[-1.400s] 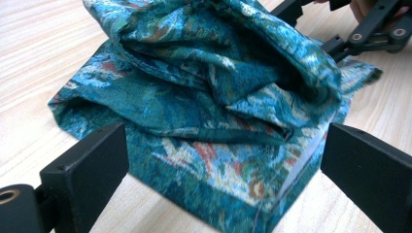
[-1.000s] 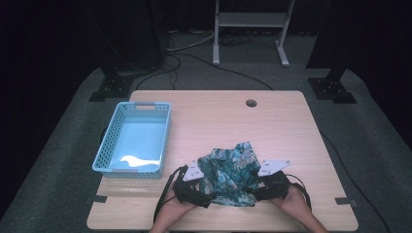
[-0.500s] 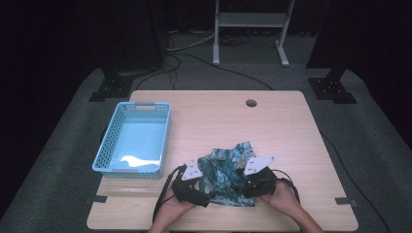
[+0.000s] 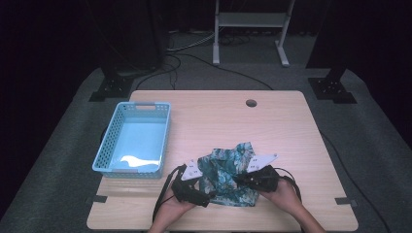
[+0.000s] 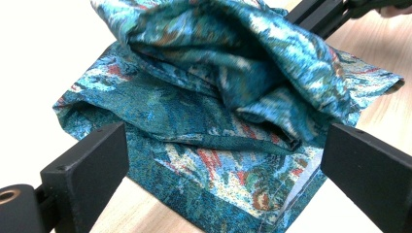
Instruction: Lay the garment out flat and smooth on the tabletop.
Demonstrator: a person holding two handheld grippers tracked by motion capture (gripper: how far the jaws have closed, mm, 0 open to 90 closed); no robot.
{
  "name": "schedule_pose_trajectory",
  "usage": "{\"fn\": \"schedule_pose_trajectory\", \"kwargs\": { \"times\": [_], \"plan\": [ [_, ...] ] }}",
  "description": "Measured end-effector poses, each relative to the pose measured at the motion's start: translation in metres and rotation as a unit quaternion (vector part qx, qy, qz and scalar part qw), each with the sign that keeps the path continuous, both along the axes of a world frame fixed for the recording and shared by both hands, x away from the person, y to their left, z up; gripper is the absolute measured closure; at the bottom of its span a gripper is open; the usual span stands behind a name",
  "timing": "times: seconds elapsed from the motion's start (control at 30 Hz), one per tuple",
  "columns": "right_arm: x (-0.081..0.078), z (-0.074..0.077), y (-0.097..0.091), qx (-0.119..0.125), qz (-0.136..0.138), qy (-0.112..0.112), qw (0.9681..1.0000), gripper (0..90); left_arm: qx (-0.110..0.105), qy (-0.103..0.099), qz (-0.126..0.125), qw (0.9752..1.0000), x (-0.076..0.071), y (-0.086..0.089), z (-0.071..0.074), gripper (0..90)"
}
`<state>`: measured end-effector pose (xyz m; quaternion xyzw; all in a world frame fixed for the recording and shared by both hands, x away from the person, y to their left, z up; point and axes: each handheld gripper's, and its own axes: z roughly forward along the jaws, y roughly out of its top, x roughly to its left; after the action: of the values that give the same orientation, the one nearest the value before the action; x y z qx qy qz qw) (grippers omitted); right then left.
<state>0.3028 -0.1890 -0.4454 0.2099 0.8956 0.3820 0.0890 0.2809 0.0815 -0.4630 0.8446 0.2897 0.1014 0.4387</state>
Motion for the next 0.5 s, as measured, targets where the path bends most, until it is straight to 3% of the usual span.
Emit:
{"fn": "schedule_pose_trajectory", "kwargs": {
  "times": [0.5],
  "plan": [
    [-0.002,0.024,-0.034,0.007,-0.022,-0.008,0.9997,88.1,-0.001,-0.001,-0.002,1.0000,0.000,-0.001,0.000,2.7]
  ]
}}
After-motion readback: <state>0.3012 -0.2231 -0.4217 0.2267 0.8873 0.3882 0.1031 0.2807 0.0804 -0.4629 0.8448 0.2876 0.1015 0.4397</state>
